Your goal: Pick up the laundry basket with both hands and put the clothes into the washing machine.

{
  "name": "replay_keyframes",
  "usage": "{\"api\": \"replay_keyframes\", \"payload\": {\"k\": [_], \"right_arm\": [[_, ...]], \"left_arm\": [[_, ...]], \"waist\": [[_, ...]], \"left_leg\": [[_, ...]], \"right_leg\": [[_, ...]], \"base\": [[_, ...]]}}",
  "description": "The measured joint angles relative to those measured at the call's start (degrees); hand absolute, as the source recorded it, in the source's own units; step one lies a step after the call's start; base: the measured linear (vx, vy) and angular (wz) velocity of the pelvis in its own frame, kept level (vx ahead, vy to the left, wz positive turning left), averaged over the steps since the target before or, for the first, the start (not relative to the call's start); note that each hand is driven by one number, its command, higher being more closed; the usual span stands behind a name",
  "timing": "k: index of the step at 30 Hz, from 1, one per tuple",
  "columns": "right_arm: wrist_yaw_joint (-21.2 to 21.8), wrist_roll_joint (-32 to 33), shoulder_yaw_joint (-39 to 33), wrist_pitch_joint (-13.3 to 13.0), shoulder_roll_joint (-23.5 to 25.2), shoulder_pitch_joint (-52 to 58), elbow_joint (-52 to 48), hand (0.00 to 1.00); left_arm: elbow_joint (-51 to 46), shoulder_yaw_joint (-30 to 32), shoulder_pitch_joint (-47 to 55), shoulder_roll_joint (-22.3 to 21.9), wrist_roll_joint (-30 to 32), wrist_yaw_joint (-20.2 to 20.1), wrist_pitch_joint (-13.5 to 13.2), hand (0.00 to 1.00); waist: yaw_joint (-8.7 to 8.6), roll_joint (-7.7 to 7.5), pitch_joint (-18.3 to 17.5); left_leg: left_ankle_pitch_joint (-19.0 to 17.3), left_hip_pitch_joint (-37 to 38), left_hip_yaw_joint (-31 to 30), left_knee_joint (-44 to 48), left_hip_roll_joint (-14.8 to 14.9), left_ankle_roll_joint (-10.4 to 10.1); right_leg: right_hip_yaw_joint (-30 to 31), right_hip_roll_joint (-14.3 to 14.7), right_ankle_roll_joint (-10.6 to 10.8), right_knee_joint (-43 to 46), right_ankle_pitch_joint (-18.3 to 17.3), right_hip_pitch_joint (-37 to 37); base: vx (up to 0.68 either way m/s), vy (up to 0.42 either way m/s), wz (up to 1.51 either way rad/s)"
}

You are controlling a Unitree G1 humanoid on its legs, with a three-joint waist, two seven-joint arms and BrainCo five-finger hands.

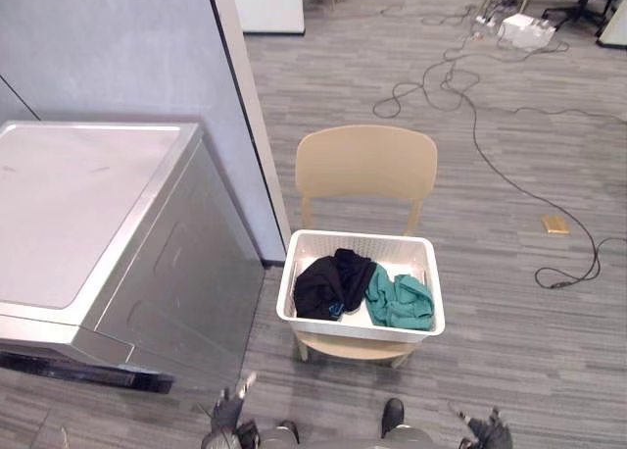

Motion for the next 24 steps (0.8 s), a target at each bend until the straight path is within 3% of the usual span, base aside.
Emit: {"api": "replay_keyframes", "payload": {"k": [3, 9, 12, 14, 15, 16, 17, 19, 21, 22, 23, 24], "right_arm": [[1.87, -0.03, -1.22, 0.68, -1.5, -2.29, 8.66, 0.0], [3.54, -0.43, 0.53, 0.48, -3.5, -5.83, 14.64, 0.0], [4.31, -0.56, 4.13, 0.21, -4.81, -7.44, 14.51, 0.0], [4.29, -0.53, 4.45, 0.19, -5.49, -10.17, 14.54, 0.0], [4.31, -0.54, 4.48, 0.12, -4.99, -10.84, 14.48, 0.0], [4.32, -0.54, 4.48, -0.34, -5.01, -12.47, 14.17, 0.0], [4.33, -0.53, 4.68, -1.01, -5.36, -13.31, 13.98, 0.0], [4.3, -0.5, 4.68, -1.16, -5.71, -13.82, 13.87, 0.0], [4.21, -0.41, 4.01, -1.2, -6.71, -14.28, 14.57, 0.0], [4.11, -0.39, 3.47, -1.11, -6.98, -14.54, 14.94, 0.0], [3.6, -0.23, 2.22, -0.7, -7.79, -15.5, 15.77, 0.0], [3.23, -0.02, 1.11, -0.53, -8.48, -16.06, 16.38, 0.0]], "left_arm": [[5.95, 4.23, -0.64, 1.98, 0.78, 0.08, 0.88, 0.0], [4.7, 5.68, -0.97, 1.17, -1.98, 0.04, 0.5, 0.0], [0.86, 6.07, -4.21, -1.74, -4.25, 0.15, -0.97, 0.0], [0.44, 5.09, -6.37, -2.25, -4.33, 0.16, -1.44, 0.0], [-0.09, 5.35, -6.46, -2.07, -4.32, 0.1, -1.44, 0.0], [-0.27, 5.78, -7.09, -1.88, -4.21, 0.04, -1.4, 0.0], [0.35, 6.32, -6.58, -1.87, -4.15, 0.06, -1.33, 0.0], [2.0, 7.35, -6.62, -1.77, -4.15, 0.04, -1.42, 0.0], [4.41, 8.61, -6.66, -1.46, -4.0, 0.09, -0.6, 0.0], [5.11, 8.7, -6.63, -1.44, -3.97, 0.11, -0.28, 0.0], [6.3, 8.7, -6.43, -1.59, -3.87, 0.14, 0.26, 0.0], [6.55, 8.56, -6.45, -1.65, -3.81, 0.16, 0.73, 0.0]], "waist": [[-0.06, 0.14, -0.16], [0.21, -0.36, -0.04], [0.88, -0.14, 0.18], [2.42, -0.51, 2.31], [2.27, -1.07, 2.56], [3.26, -1.87, 3.05], [3.05, -1.79, 3.05], [2.96, -1.66, 2.97], [2.62, -0.87, 2.31], [2.23, -0.41, 1.94], [1.33, 0.66, 1.1], [1.15, 1.5, 0.62]], "left_leg": [[-0.1, 2.52, -0.1, -0.29, 0.0, -0.15], [1.39, -0.29, -6.45, 0.54, -0.17, -0.52], [7.37, -8.27, -15.91, -0.3, -0.98, -1.49], [16.18, -10.14, -16.47, -5.3, -2.3, -2.0], [16.17, -9.77, -14.1, -6.56, -2.27, -1.74], [10.39, -11.7, -5.17, 4.21, -1.22, 3.87], [4.78, -11.69, -0.08, 13.16, 0.89, 5.06], [3.25, -8.58, 4.36, 18.7, 5.11, 4.28], [3.45, -4.83, 6.87, 22.19, 12.1, 3.95], [4.1, -4.0, 6.75, 21.22, 13.29, 3.14], [7.83, -2.24, 6.14, 14.16, 13.89, -0.93], [6.25, -1.01, 5.15, 10.33, 12.22, -3.28]], "right_leg": [[0.38, 0.07, 0.0, -0.63, -0.03, 2.39], [-5.56, 0.13, -0.12, -0.53, -0.63, 3.77], [-16.24, -2.58, -1.17, 10.5, -6.44, -2.51], [-23.2, -6.66, -3.27, 17.89, -11.4, -3.95], [-24.85, -8.17, -3.76, 18.42, -11.73, -4.2], [-27.57, -9.97, -4.22, 19.14, -11.6, -4.19], [-30.44, -11.48, -3.92, 19.2, -10.86, -2.45], [-33.72, -13.24, -3.54, 19.41, -10.27, -0.51], [-36.86, -15.08, -2.57, 19.42, -8.23, 0.38], [-37.61, -15.51, -1.95, 19.4, -7.5, 0.04], [-39.29, -16.11, -1.46, 19.83, -5.94, -1.03], [-39.79, -16.48, -1.23, 19.57, -4.65, -1.32]], "base": [[0.0, 0.016, -0.05], [-0.01, -0.022, 0.6], [-0.05, -0.059, 1.76], [-0.13, -0.038, 1.74], [-0.09, -0.023, 1.4], [-0.02, -0.018, 1.25], [-0.02, 0.004, 1.33], [-0.11, 0.067, 1.02], [-0.14, 0.213, 0.88], [-0.04, 0.338, 0.91], [-0.01, 0.319, 0.74], [-0.03, 0.529, 0.98]]}}
